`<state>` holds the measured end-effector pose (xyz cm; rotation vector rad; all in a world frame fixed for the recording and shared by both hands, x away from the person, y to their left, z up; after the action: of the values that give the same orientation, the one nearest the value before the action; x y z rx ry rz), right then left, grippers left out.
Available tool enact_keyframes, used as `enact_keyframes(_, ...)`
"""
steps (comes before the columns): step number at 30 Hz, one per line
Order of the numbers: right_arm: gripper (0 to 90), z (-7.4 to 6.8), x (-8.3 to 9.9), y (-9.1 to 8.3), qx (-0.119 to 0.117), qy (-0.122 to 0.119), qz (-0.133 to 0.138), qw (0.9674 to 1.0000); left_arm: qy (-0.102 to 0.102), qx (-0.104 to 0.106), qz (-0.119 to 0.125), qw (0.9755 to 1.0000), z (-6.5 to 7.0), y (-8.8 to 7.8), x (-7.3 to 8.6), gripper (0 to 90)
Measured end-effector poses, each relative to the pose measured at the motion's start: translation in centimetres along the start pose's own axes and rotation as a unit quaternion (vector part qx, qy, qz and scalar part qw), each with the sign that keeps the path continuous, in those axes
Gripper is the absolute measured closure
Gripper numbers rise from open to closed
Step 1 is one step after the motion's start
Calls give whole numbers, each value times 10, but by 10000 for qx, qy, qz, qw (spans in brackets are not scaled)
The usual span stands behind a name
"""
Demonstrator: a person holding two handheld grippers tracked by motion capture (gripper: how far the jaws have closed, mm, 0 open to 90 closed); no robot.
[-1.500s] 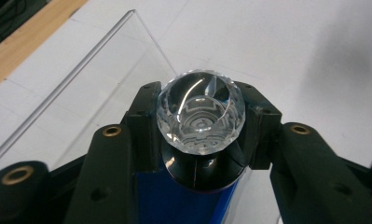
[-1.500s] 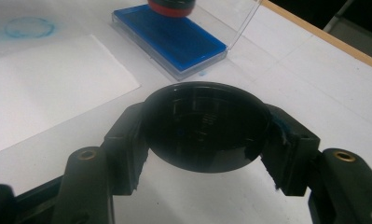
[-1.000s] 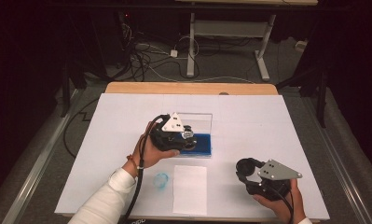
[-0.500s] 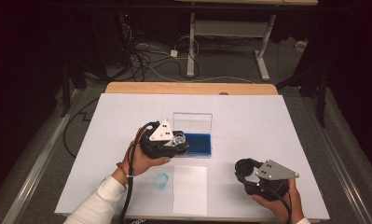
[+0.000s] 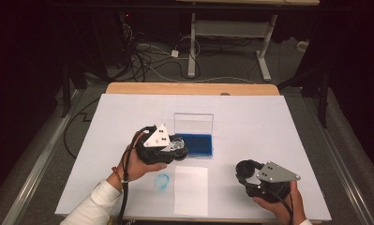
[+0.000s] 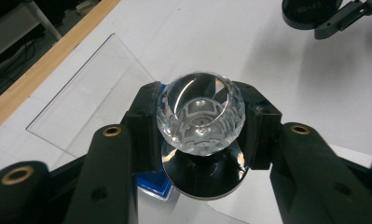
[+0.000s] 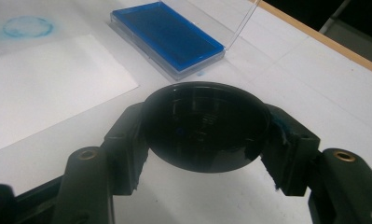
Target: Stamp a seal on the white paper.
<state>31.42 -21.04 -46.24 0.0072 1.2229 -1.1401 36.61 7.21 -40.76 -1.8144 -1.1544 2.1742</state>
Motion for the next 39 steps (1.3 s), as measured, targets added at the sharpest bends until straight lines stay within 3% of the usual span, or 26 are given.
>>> enact_keyframes(9,385,-3,-3,0,-31,-29,21,10000,134,138,-45,9998,15,-3,2,546)
enact_keyframes(19,385,-4,-3,0,-35,-8,28,10000,300,380,-292,9984,35,6,13,546)
enact_keyframes(32,385,-5,-3,1,-47,-16,1,10000,403,688,-693,9944,51,22,30,546)
enact_keyframes(39,385,-5,-3,1,-53,-31,0,10000,479,712,-946,9918,55,32,41,546)
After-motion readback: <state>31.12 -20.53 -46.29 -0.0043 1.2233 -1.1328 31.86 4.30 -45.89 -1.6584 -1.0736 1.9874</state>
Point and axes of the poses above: each handheld gripper's, and its own axes: y roughly forward along the jaws, x roughly out of its underside, z roughly to its right, the point moved 6 cm from there along y, roughly forward along the jaws, and after that the axes turned 13 degrees about -y, right-handed, at the moved point
